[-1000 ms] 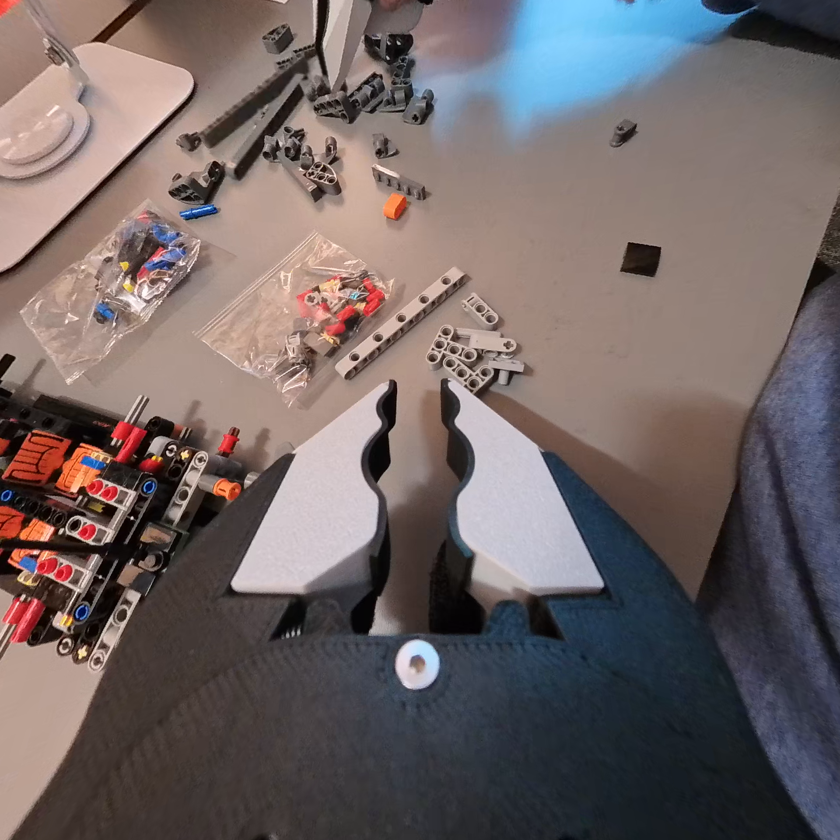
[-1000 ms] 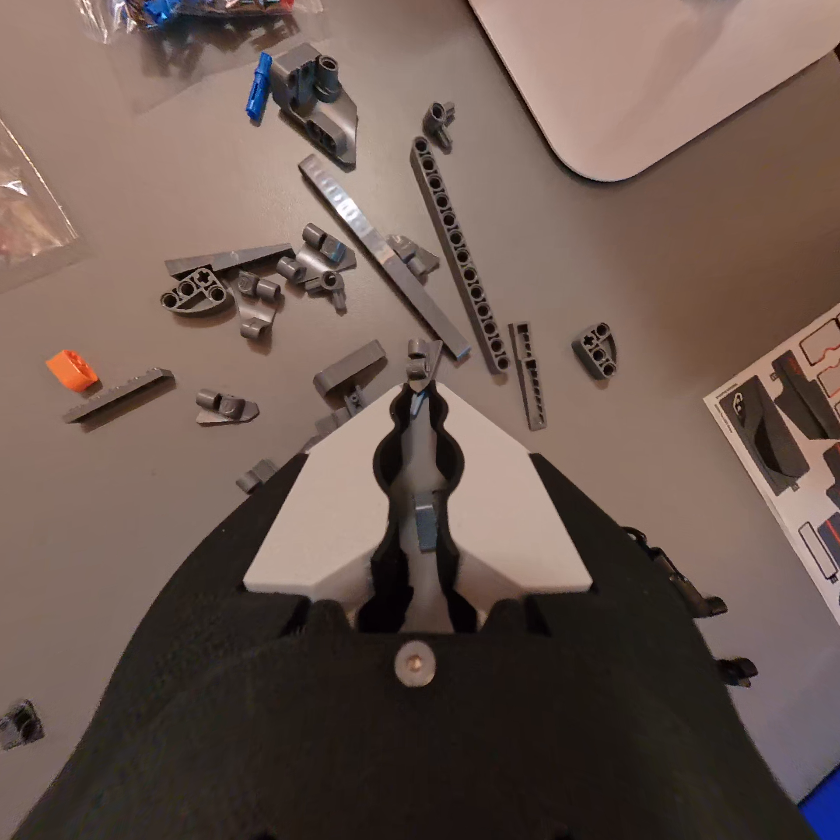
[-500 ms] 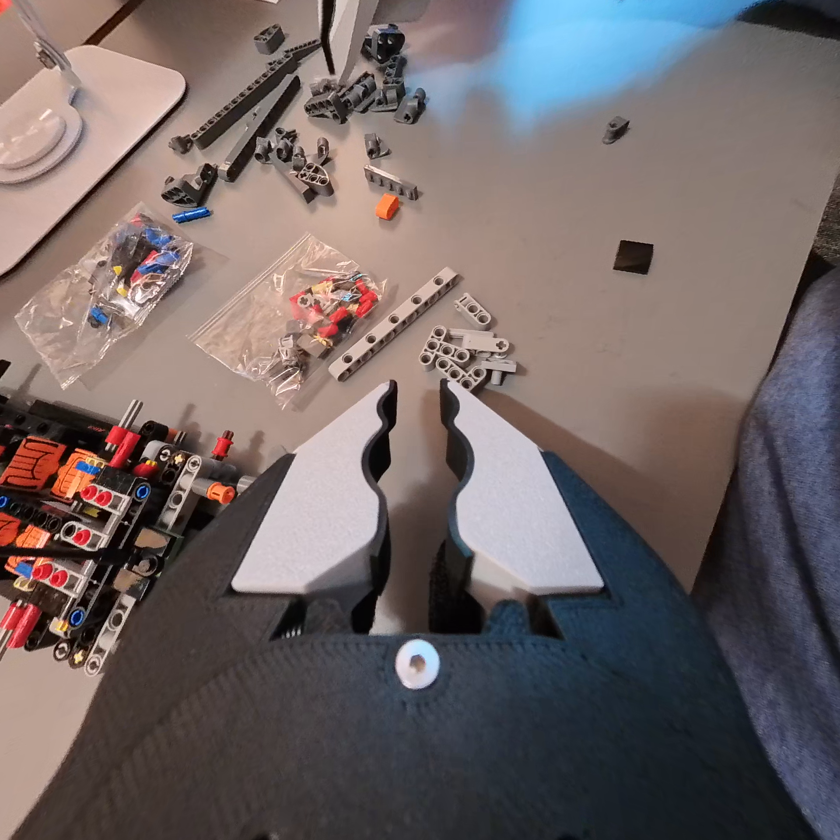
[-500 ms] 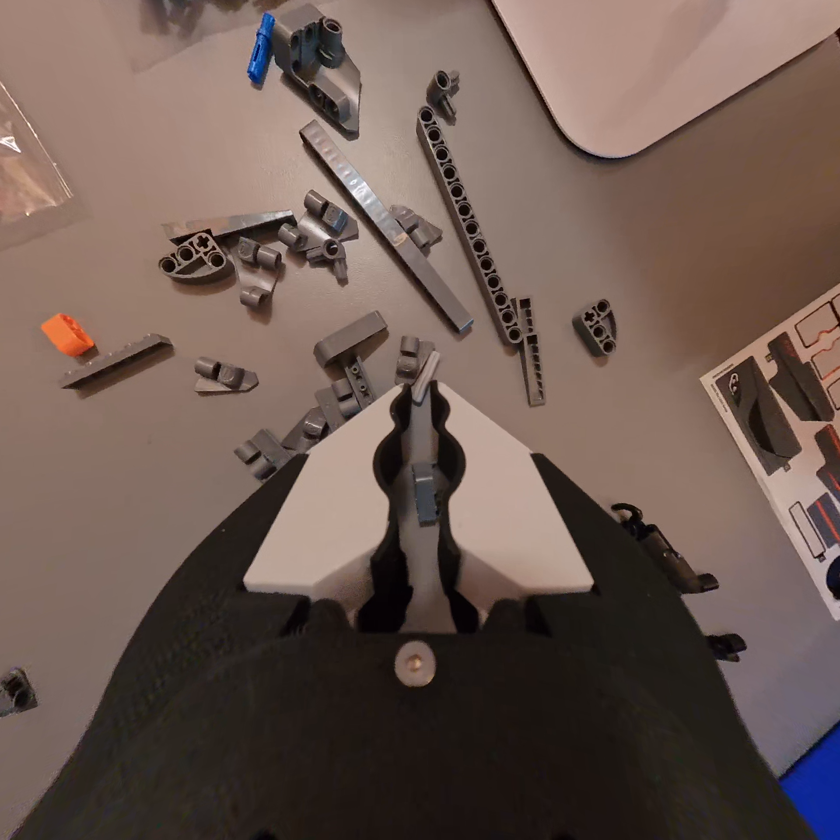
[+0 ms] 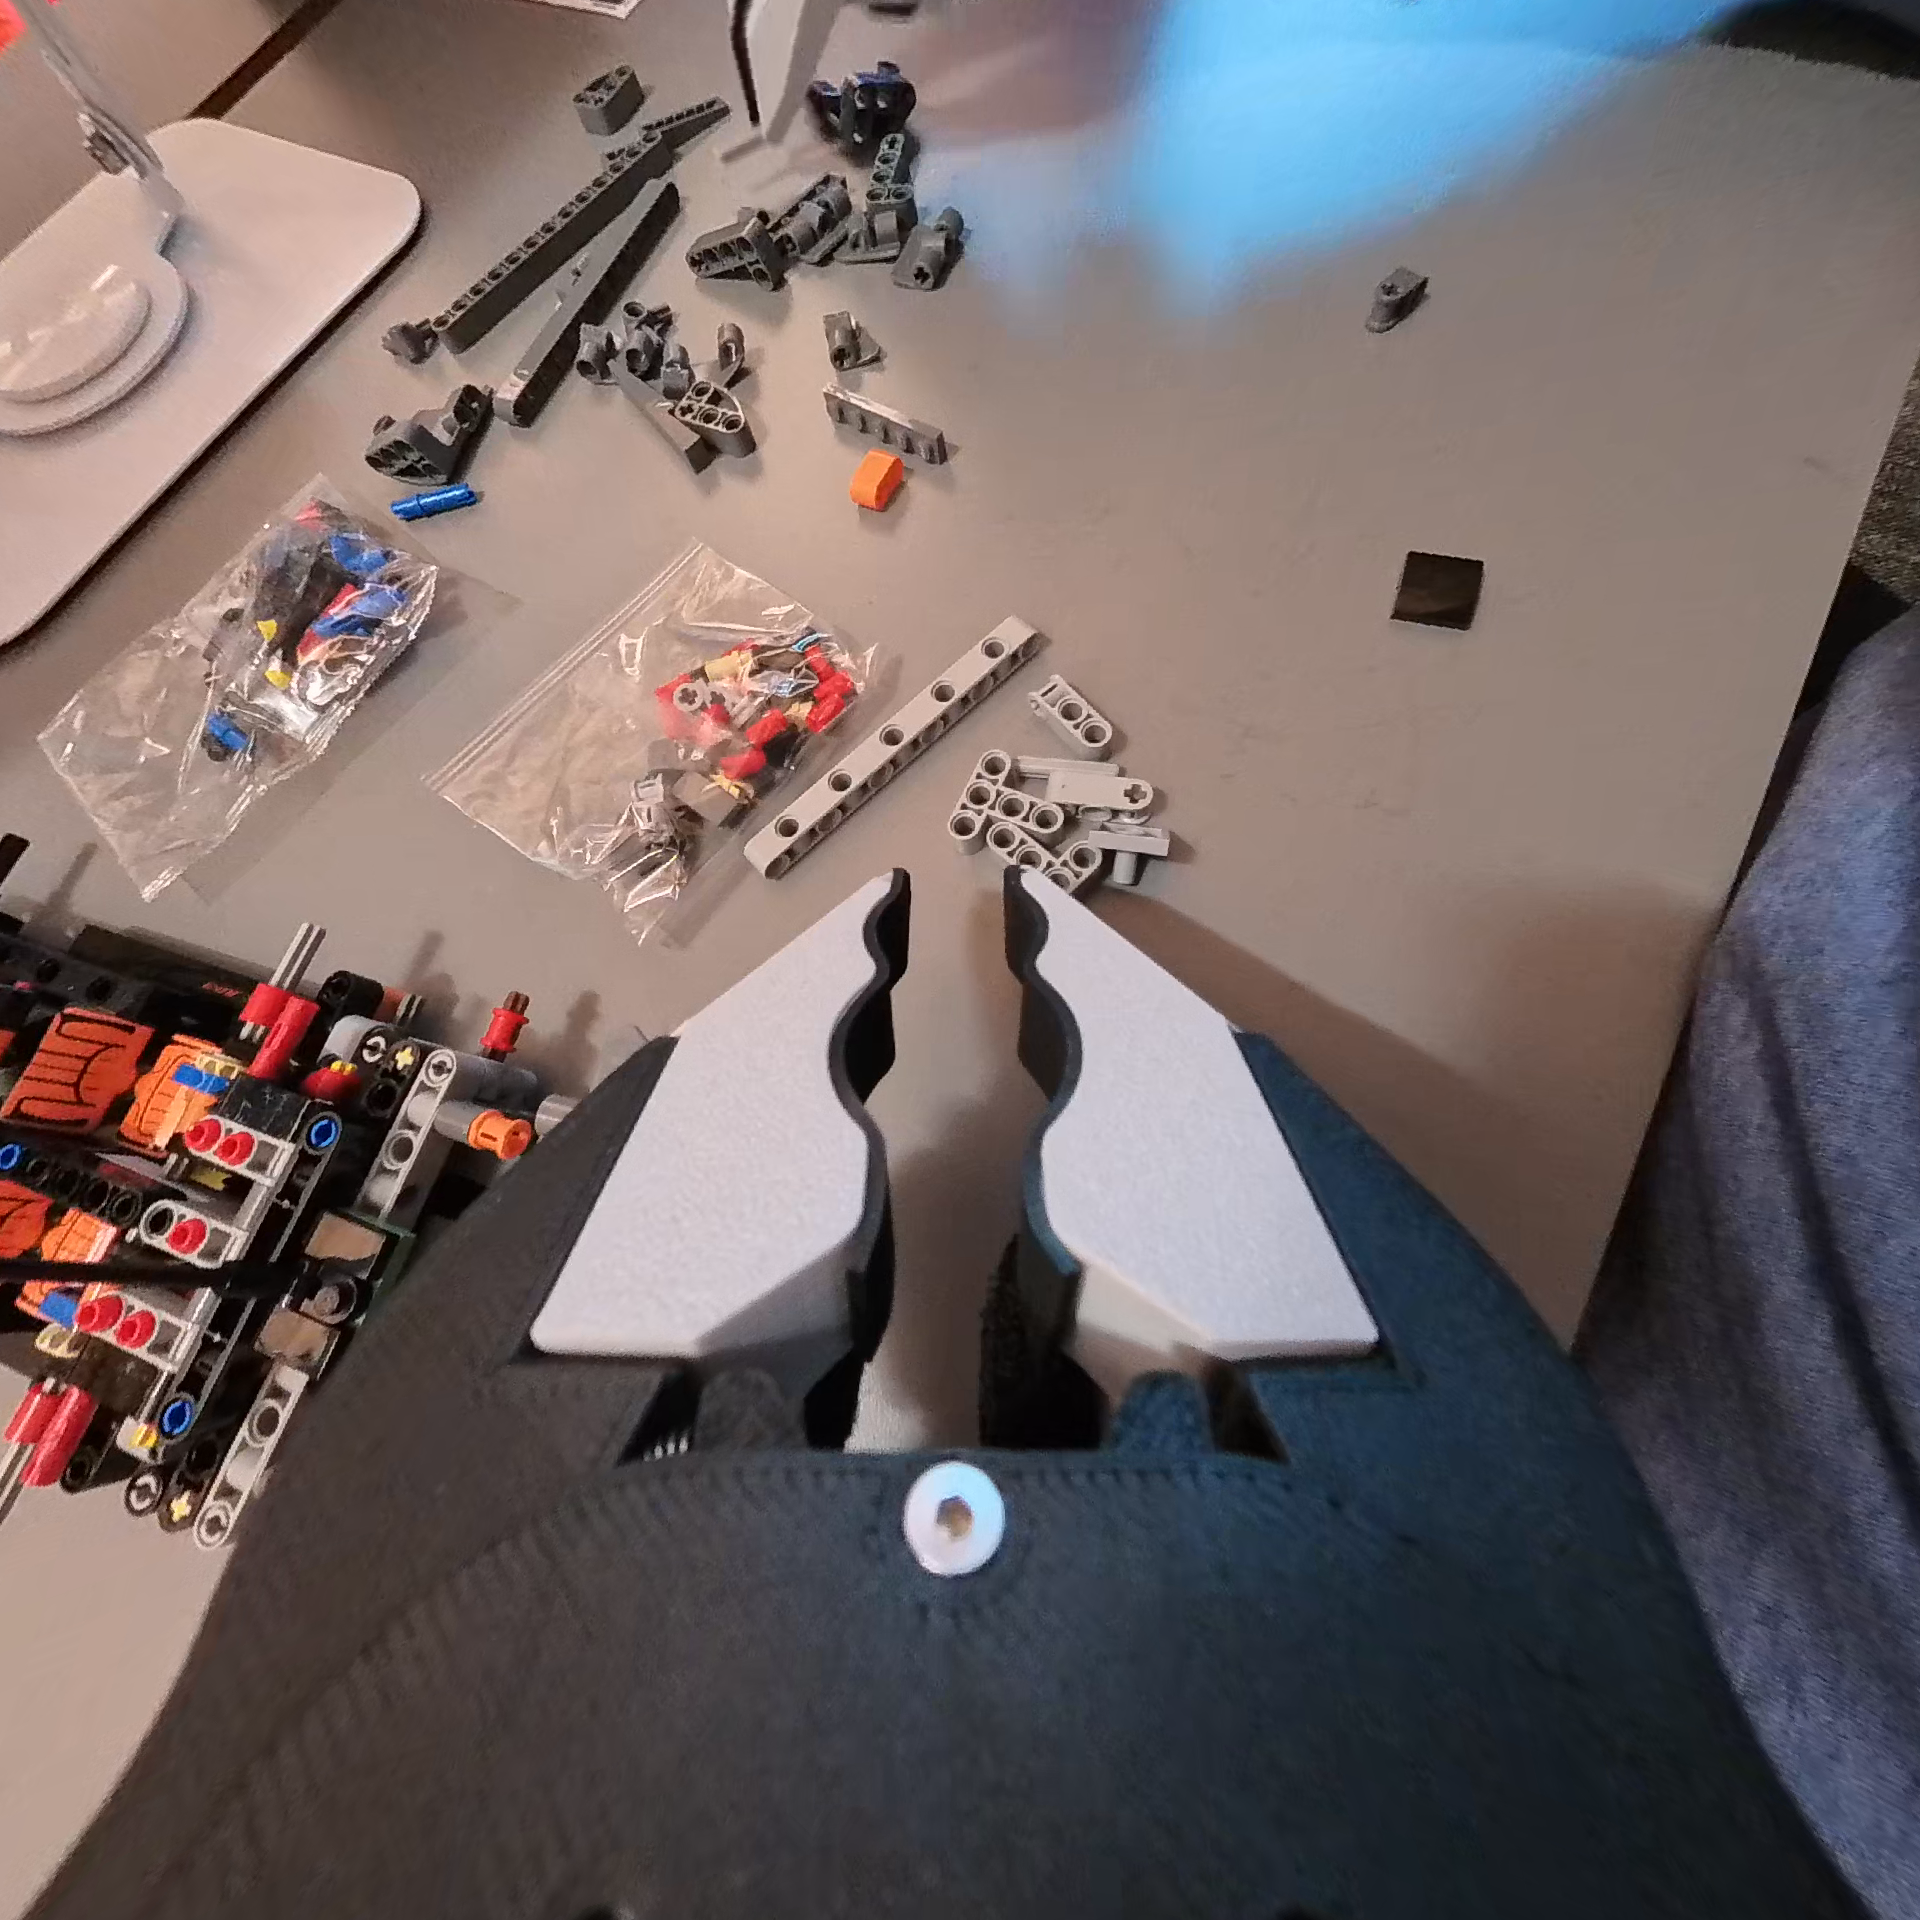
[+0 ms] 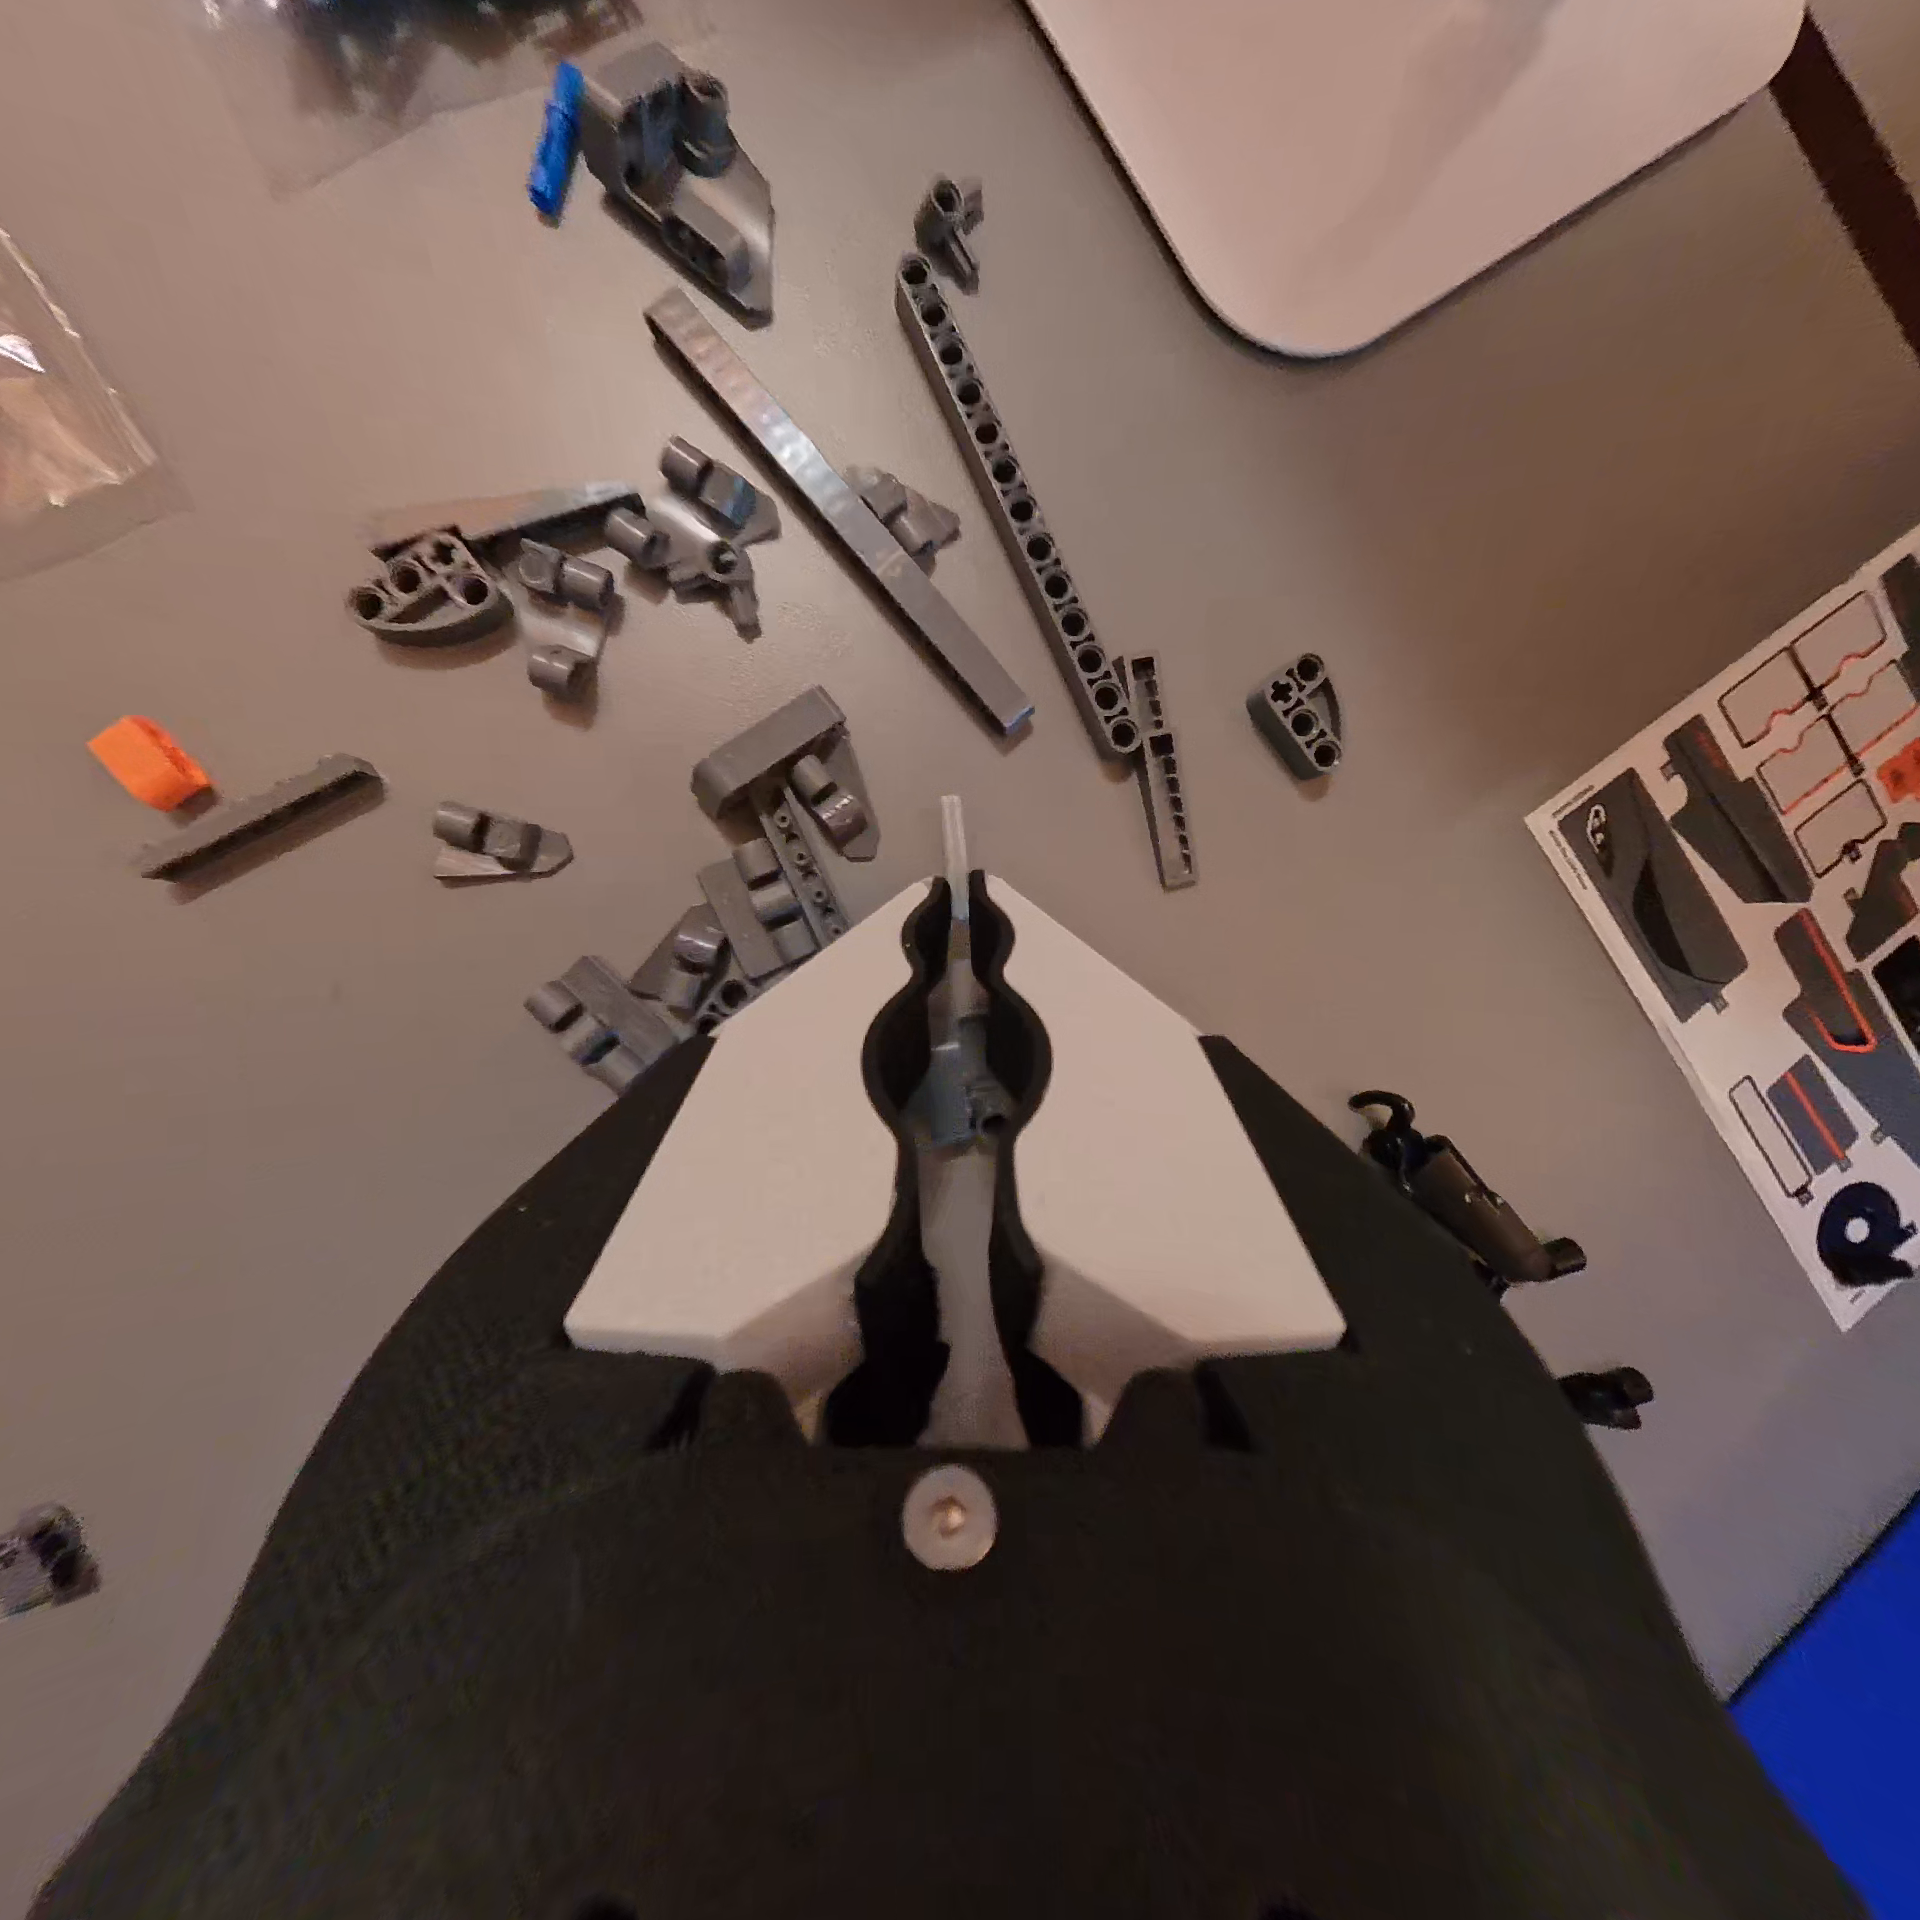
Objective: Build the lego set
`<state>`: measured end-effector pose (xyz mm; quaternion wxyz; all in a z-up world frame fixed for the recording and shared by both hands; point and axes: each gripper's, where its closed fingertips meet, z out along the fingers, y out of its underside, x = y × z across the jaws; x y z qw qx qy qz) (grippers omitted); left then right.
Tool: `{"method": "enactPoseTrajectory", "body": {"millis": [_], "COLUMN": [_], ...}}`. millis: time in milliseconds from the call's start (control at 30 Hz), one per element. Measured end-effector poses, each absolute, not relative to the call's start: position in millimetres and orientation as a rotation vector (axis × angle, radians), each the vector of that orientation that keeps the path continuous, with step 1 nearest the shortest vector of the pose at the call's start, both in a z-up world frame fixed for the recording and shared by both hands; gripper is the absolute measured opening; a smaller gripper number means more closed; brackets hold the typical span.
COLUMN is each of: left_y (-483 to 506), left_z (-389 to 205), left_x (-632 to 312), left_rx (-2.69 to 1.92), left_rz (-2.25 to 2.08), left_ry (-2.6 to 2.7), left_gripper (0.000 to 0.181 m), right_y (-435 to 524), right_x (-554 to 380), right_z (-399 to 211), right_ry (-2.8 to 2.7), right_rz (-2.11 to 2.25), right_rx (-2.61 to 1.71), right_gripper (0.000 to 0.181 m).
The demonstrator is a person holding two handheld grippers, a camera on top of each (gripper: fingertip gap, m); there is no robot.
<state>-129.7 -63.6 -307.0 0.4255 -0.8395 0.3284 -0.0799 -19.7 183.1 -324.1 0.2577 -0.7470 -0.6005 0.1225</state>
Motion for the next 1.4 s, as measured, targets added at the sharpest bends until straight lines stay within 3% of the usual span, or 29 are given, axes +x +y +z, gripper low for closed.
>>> {"method": "enactPoseTrajectory", "body": {"millis": [33, 833, 1400], "left_y": [-63, -64, -72], "left_z": [-307, -308, -299], "left_x": [-130, -126, -128], "left_rx": [-2.099, -2.090, -2.057], "left_rz": [-0.199, -0.206, -0.218], "left_ry": [0.822, 0.835, 0.832], "left_gripper": [0.016, 0.014, 0.014], "right_y": [181, 59, -37], "right_x": [-21, -77, -102], "right_z": [-320, -261, -308], "right_ry": [-1.623, -1.790, -2.015], "right_rz": [0.342, 0.629, 0.716], "right_rx": [-2.015, -1.738, -1.743], "right_gripper": [0.001, 0.001, 0.001]}}
